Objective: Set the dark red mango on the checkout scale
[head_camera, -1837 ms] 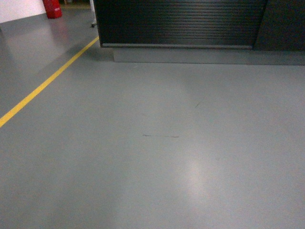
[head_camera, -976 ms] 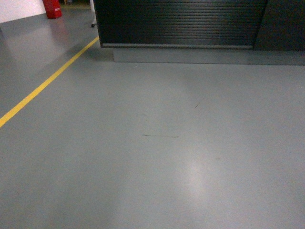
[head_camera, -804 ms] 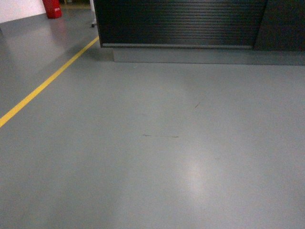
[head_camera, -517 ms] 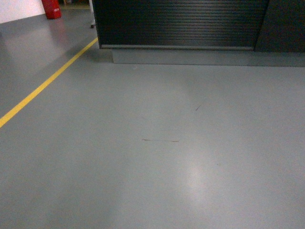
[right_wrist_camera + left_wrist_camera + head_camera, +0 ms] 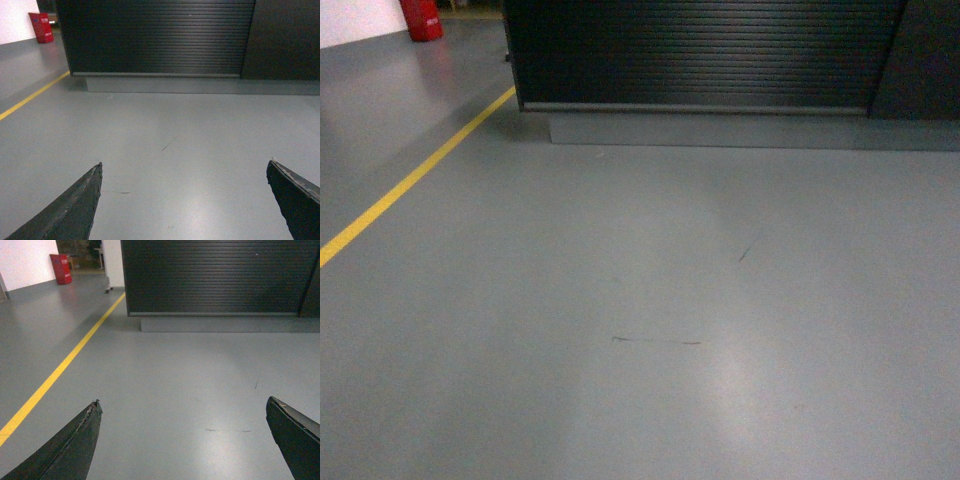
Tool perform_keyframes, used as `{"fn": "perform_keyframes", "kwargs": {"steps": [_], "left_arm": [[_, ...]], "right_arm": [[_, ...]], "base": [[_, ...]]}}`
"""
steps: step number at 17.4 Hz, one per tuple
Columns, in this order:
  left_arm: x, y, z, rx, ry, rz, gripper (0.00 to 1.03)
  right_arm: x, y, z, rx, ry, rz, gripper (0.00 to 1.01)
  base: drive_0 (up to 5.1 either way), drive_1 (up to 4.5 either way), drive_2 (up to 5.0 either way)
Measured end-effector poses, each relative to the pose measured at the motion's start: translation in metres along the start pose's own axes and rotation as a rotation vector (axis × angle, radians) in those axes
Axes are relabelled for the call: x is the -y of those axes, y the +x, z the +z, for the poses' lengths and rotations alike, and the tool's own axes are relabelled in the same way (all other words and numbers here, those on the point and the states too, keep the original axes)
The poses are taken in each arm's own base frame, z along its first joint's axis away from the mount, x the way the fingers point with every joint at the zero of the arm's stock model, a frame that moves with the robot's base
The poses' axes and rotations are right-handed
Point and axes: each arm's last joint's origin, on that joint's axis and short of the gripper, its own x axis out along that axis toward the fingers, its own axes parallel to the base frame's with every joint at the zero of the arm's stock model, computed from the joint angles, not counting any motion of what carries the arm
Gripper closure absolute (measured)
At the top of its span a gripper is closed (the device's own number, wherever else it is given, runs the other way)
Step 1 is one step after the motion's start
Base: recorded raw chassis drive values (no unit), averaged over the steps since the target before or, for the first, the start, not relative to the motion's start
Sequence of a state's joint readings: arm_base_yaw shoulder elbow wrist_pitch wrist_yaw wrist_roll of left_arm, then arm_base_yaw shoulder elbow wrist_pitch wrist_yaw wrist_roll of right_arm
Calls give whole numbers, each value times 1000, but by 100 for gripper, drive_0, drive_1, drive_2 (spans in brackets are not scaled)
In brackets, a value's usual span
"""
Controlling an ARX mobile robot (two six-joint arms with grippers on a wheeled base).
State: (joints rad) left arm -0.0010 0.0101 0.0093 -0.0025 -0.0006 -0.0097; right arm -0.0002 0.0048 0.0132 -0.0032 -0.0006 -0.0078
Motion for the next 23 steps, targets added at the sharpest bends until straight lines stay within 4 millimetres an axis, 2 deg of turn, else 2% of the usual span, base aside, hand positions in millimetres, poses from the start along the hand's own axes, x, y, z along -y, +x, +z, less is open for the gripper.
{"fn": "perform_keyframes", "kwargs": {"steps": [23], "left_arm": [[0, 0, 0, 0, 0, -1, 5]], "right_arm": [[0, 0, 0, -1, 0, 0, 3]], "base": [[-1, 430, -432]]}}
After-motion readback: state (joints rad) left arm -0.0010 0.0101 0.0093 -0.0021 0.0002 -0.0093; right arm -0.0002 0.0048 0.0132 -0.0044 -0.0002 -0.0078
